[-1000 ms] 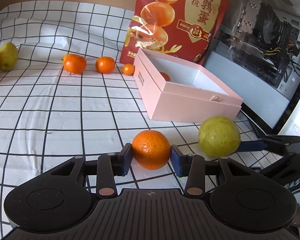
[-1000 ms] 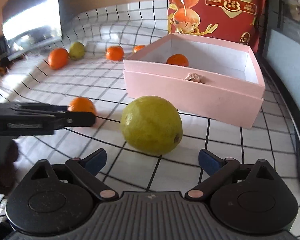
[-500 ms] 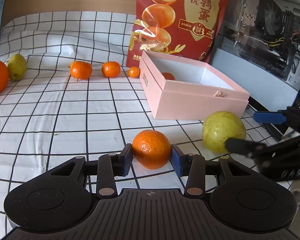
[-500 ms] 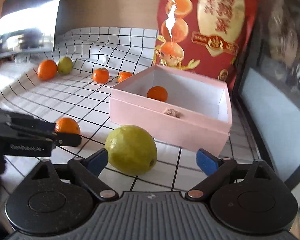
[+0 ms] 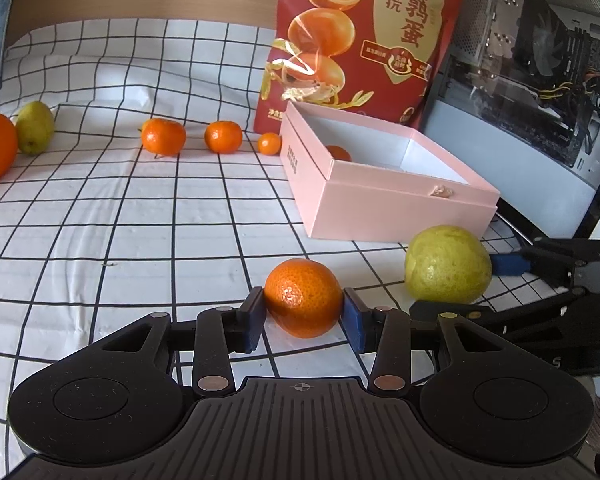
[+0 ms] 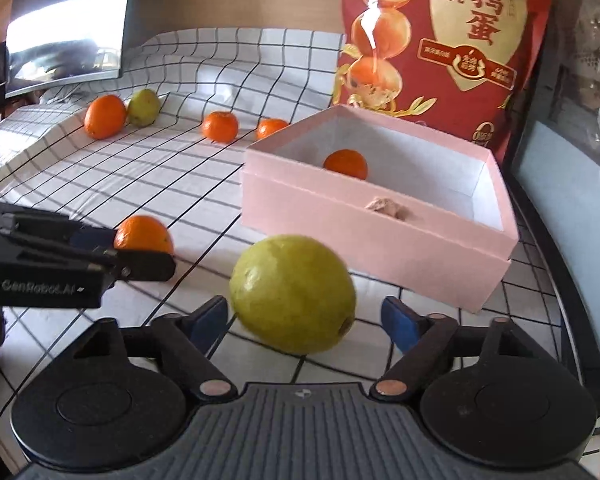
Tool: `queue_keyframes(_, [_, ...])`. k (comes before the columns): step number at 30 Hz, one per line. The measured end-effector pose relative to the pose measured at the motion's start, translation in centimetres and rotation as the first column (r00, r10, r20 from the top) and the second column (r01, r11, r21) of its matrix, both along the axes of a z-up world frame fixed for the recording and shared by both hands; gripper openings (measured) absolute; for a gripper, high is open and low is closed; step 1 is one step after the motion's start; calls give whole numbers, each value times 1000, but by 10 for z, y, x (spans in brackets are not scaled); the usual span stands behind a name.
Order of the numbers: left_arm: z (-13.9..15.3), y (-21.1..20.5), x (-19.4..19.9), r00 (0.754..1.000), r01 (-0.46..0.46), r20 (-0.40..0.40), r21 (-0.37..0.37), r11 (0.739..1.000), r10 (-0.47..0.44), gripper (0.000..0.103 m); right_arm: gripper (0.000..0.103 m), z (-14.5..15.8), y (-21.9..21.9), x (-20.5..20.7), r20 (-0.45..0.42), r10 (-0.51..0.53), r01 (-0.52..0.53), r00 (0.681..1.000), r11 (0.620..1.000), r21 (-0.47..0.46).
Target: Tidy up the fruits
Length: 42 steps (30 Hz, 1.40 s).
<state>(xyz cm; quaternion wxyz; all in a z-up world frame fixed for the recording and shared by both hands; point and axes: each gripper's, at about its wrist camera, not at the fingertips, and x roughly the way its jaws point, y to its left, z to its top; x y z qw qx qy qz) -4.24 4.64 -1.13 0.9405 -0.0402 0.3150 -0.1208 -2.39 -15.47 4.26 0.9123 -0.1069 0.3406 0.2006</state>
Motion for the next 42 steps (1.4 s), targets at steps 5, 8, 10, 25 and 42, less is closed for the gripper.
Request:
queue_keyframes(5, [0,1,0,1000,-1,-2,-7,1000,1,46,70,5,4,-8,-5,40,-40,999,999,11])
queue_keyframes(8, [0,1,0,1000,-1,-2,-8,1000,1,46,70,12,3,-16,6,87,-87,996,996,19])
queue_keyframes(10, [0,1,0,1000,-1,-2,-8,1000,1,46,70,15,3,-19,11,103,-103,995,994,24])
queue_keyframes(25, [0,3,0,1000,-4,-5,-23,1000,4,46,71,-1,13,-6,0,91,-91,996,996,-10])
queue_keyframes(42, [-1,2,1,1000,-7,-6,-22,1000,7,46,63,2,-2,-10,-21,56,-56,998,998,8])
